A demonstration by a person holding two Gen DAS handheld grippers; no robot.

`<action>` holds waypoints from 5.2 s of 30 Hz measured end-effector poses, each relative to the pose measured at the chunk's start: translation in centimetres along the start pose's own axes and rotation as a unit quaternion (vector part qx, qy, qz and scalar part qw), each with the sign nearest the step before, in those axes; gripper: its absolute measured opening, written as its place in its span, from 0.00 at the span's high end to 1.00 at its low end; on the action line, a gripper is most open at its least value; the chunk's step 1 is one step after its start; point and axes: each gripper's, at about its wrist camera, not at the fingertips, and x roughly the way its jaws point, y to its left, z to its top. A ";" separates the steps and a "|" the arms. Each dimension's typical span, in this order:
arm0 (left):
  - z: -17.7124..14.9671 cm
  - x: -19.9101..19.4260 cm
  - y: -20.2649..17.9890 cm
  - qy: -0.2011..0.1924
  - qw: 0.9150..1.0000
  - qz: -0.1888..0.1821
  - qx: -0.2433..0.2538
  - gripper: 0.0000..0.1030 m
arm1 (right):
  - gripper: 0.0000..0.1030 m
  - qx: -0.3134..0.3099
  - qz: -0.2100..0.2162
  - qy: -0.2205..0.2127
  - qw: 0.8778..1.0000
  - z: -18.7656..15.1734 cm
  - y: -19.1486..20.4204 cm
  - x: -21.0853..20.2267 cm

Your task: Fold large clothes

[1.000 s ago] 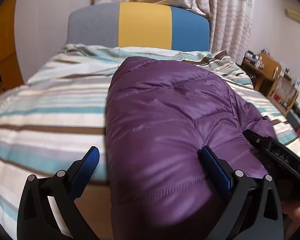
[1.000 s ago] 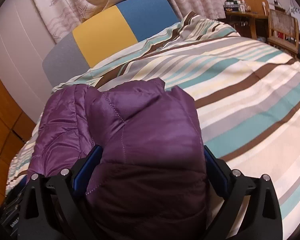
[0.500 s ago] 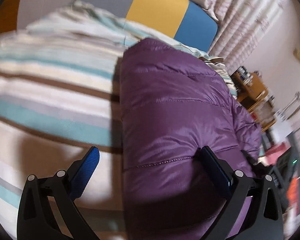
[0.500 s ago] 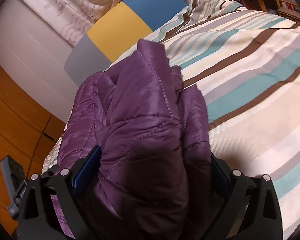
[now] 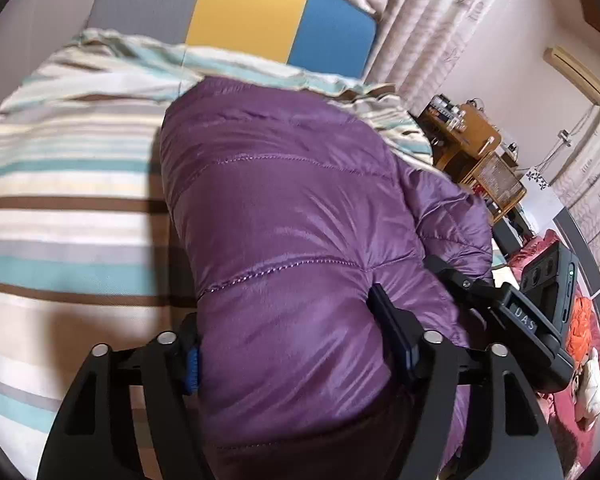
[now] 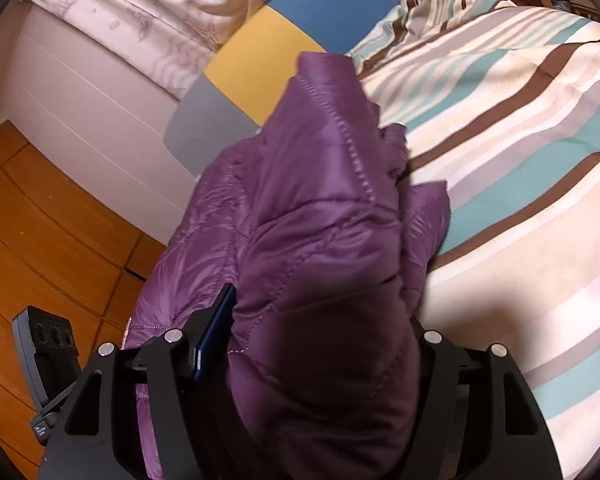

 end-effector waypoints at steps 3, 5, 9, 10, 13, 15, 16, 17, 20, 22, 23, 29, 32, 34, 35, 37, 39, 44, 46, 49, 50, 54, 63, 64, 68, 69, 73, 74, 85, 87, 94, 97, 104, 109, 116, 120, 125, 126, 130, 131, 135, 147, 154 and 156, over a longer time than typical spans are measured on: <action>-0.3 -1.5 -0.3 -0.030 1.000 0.006 0.002 0.37 | 0.35 -0.007 0.013 -0.001 1.000 -0.6 1.2 -0.3; -0.7 -2.6 -0.1 -0.045 0.999 0.007 0.000 0.38 | 0.35 -0.016 0.019 -0.002 1.000 -1.3 2.1 -0.4; -1.6 -4.7 0.9 -0.069 0.997 0.017 0.001 0.38 | 0.35 -0.031 0.031 0.004 0.999 -2.4 4.1 0.0; -1.9 -5.4 1.5 -0.075 0.997 0.022 0.002 0.38 | 0.35 -0.036 0.033 0.007 0.999 -2.6 4.6 0.2; -2.1 -6.9 2.8 -0.090 0.995 0.037 -0.004 0.39 | 0.35 -0.060 0.041 0.019 0.997 -3.4 6.5 1.3; -2.3 -8.1 3.8 -0.099 0.994 0.048 -0.009 0.39 | 0.35 -0.074 0.050 0.028 0.996 -3.9 8.0 2.4; -2.4 -8.7 4.5 -0.104 0.993 0.054 -0.014 0.39 | 0.35 -0.079 0.056 0.034 0.995 -4.1 8.8 3.2; -2.4 -9.4 5.2 -0.110 0.992 0.061 -0.018 0.39 | 0.35 -0.085 0.062 0.039 0.994 -4.4 9.7 3.9; -2.5 -10.8 7.5 -0.123 0.988 0.083 -0.032 0.39 | 0.35 -0.103 0.071 0.055 0.991 -4.7 11.8 6.4; -2.5 -11.7 9.3 -0.130 0.985 0.101 -0.047 0.39 | 0.35 -0.119 0.078 0.070 0.987 -5.1 13.6 8.5; -2.5 -12.2 10.2 -0.134 0.984 0.108 -0.055 0.39 | 0.35 -0.127 0.081 0.078 0.986 -5.3 14.5 9.7; -2.5 -13.8 15.5 -0.141 0.974 0.151 -0.092 0.39 | 0.35 -0.175 0.084 0.114 0.974 -6.4 19.0 15.8; -2.9 -13.7 17.9 -0.133 0.972 0.159 -0.109 0.38 | 0.34 -0.201 0.066 0.116 0.970 -6.6 19.9 18.0; -3.0 -12.9 18.6 -0.125 0.971 0.168 -0.115 0.33 | 0.31 -0.230 0.041 0.109 0.966 -7.1 20.4 19.0; -3.3 -12.4 18.9 -0.119 0.970 0.180 -0.112 0.28 | 0.29 -0.241 0.027 0.107 0.964 -7.3 20.3 19.3; -3.6 -11.7 18.6 -0.117 0.968 0.197 -0.103 0.24 | 0.27 -0.247 0.014 0.104 0.963 -7.6 20.0 19.6; -3.9 -11.2 18.5 -0.117 0.966 0.209 -0.094 0.22 | 0.25 -0.241 0.006 0.103 0.965 -8.0 20.0 19.8; -4.6 -11.0 18.7 -0.120 0.964 0.221 -0.081 0.21 | 0.19 -0.238 -0.009 0.103 0.966 -8.8 20.1 19.6; -4.8 -11.0 18.8 -0.122 0.964 0.222 -0.080 0.20 | 0.15 -0.242 -0.019 0.101 0.965 -8.9 20.4 19.9; -5.0 -11.0 18.9 -0.123 0.964 0.222 -0.081 0.19 | 0.12 -0.247 -0.029 0.095 0.964 -9.2 20.6 19.7; -5.1 -11.1 19.0 -0.123 0.964 0.222 -0.082 0.19 | 0.11 -0.247 -0.030 0.094 0.964 -9.3 20.7 19.7; -5.1 -11.2 19.0 -0.122 0.963 0.225 -0.082 0.17 | 0.08 -0.251 -0.041 0.085 0.963 -9.8 20.3 18.5; -6.1 -14.1 17.0 -0.152 0.951 0.263 -0.063 0.17 | 0.04 -0.215 -0.063 0.017 0.975 -9.4 17.9 11.2; -6.4 -14.3 16.7 -0.154 0.947 0.276 -0.053 0.15 | 0.03 -0.209 -0.074 0.016 0.975 -9.3 17.5 10.9; -7.0 -13.8 16.0 -0.143 0.939 0.312 -0.012 0.13 | 0.02 -0.213 -0.116 0.032 0.970 -9.8 16.8 10.8; -7.1 -13.4 16.0 -0.136 0.938 0.320 -0.005 0.13 | 0.02 -0.225 -0.129 0.040 0.965 -9.9 17.0 11.1; -7.2 -12.0 17.2 -0.119 0.938 0.326 0.003 0.13 | 0.03 -0.259 -0.165 0.058 0.950 -11.0 17.4 12.1; -7.2 -11.9 17.4 -0.117 0.939 0.324 0.001 0.13 | 0.03 -0.262 -0.169 0.061 0.948 -11.1 17.3 12.3; -8.9 -15.3 16.6 -0.150 0.943 0.285 -0.081 0.03 | 0.02 -0.259 -0.163 0.052 0.951 -12.7 18.3 10.4; -9.6 -16.2 15.9 -0.151 0.943 0.284 -0.081 0.03 | 0.02 -0.256 -0.156 0.060 0.952 -13.3 18.6 9.5; -11.9 -18.9 12.3 -0.156 0.940 0.298 -0.062 0.03 | 0.02 -0.280 -0.135 0.081 0.947 -15.5 19.7 5.7; -12.6 -19.8 10.8 -0.162 0.940 0.296 -0.050 0.03 | 0.02 -0.285 -0.123 0.093 0.946 -16.4 20.0 4.2; -13.4 -22.2 8.7 -0.176 0.943 0.278 -0.041 0.03 | 0.02 -0.313 -0.090 0.078 0.942 -17.7 22.1 0.3; -13.3 -23.5 8.0 -0.185 0.940 0.284 -0.044 0.03 | 0.02 -0.309 -0.062 0.047 0.948 -17.1 23.4 -2.8; -13.2 -24.5 7.0 -0.200 0.938 0.279 -0.036 0.03 | 0.02 -0.316 -0.066 0.026 0.946 -16.8 24.2 -4.2; -13.2 -24.6 7.2 -0.199 0.939 0.278 -0.041 0.03 | 0.02 -0.313 -0.067 0.032 0.947 -16.8 24.1 -4.1; -13.2 -24.6 7.6 -0.197 0.940 0.275 -0.048 0.03 | 0.02 -0.312 -0.068 0.033 0.947 -16.8 24.0 -4.1; -13.2 -24.5 7.7 -0.196 0.940 0.274 -0.048 0.03 | 0.02 -0.312 -0.068 0.032 0.947 -16.8 23.9 -4.2; -13.3 -24.4 7.6 -0.194 0.941 0.273 -0.048 0.03 | 0.02 -0.310 -0.068 0.032 0.948 -16.7 23.8 -4.1; -13.3 -24.4 7.6 -0.194 0.941 0.273 -0.048 0.03 | 0.02 -0.310 -0.068 0.032 0.948 -16.7 23.8 -4.1; -13.3 -24.4 7.6 -0.192 0.941 0.273 -0.049 0.03 | 0.02 -0.310 -0.069 0.031 0.948 -16.7 23.8 -4.1; -13.4 -24.2 7.4 -0.191 0.942 0.272 -0.048 0.03 | 0.02 -0.306 -0.070 0.030 0.949 -16.6 23.6 -4.2; -13.5 -24.0 7.4 -0.190 0.942 0.271 -0.048 0.03 | 0.02 -0.306 -0.069 0.030 0.949 -16.7 23.6 -4.2; -13.5 -24.0 7.5 -0.190 0.943 0.271 -0.048 0.03 | 0.02 -0.306 -0.069 0.029 0.949 -16.7 23.6 -4.2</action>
